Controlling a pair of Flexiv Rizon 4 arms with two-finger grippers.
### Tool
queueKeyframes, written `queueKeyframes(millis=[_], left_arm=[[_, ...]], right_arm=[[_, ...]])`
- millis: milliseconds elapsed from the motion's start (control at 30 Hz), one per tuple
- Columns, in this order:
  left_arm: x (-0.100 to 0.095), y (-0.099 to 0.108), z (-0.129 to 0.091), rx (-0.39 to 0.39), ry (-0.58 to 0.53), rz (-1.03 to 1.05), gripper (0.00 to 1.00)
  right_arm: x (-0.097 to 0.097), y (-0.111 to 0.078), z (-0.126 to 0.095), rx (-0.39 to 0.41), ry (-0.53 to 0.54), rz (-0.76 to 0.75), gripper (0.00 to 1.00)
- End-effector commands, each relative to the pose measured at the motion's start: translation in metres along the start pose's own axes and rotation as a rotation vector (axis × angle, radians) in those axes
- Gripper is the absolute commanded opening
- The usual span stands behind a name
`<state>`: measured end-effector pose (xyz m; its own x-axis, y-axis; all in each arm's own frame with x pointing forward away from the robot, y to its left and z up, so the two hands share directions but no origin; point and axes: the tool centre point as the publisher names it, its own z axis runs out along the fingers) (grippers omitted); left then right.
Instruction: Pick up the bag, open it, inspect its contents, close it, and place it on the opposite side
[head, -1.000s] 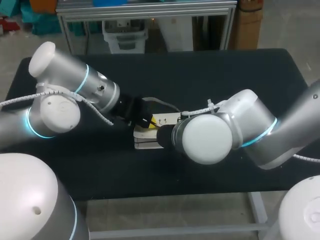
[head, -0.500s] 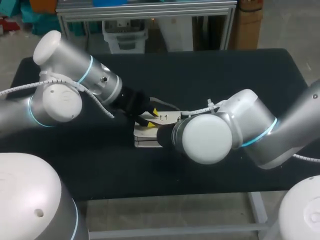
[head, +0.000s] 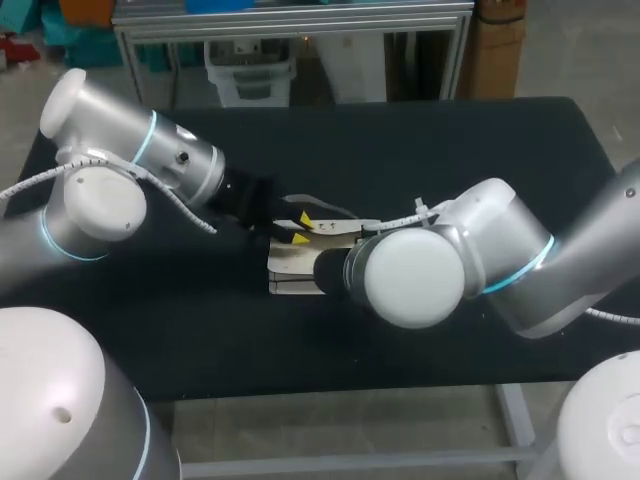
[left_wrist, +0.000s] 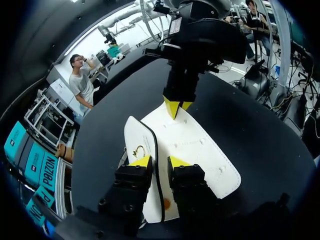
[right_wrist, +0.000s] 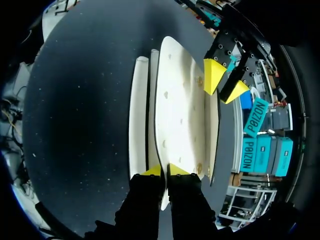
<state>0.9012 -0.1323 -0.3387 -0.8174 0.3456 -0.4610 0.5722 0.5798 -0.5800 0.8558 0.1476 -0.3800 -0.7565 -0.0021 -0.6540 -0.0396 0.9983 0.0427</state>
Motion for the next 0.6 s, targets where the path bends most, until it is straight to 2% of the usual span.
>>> queueKeyframes(millis=[33,167,200,233,433,500,533,600], left_arm=[[0.000,0.005,-0.005,0.073,0.025,0.026,0.27],[0.002,0.004,-0.003,0.047,0.038,0.037,0.29],[0.002,0.004,-0.001,0.033,0.038,0.032,0.36],[0.002,0.004,0.001,0.027,0.035,0.029,0.37],[-0.003,0.002,0.008,0.004,0.010,0.019,0.30],[-0.006,0.003,0.010,0.006,0.001,0.011,0.13],[-0.007,0.004,0.011,-0.013,-0.005,0.007,0.00],[-0.006,0.005,0.011,-0.006,0.001,0.009,0.00]], right_arm=[[0.001,0.000,0.002,-0.001,-0.002,0.000,0.00],[0.001,0.000,0.002,-0.001,-0.002,0.000,0.00],[0.001,0.000,0.002,-0.001,-0.002,0.000,0.00],[0.001,0.000,0.002,-0.001,-0.002,0.000,0.00],[0.001,0.000,0.002,-0.001,-0.002,0.000,0.00],[0.001,0.000,0.002,-0.001,-0.002,0.000,0.00],[0.001,0.000,0.002,-0.001,-0.002,0.000,0.00],[0.001,0.000,0.002,-0.001,-0.002,0.000,0.00]])
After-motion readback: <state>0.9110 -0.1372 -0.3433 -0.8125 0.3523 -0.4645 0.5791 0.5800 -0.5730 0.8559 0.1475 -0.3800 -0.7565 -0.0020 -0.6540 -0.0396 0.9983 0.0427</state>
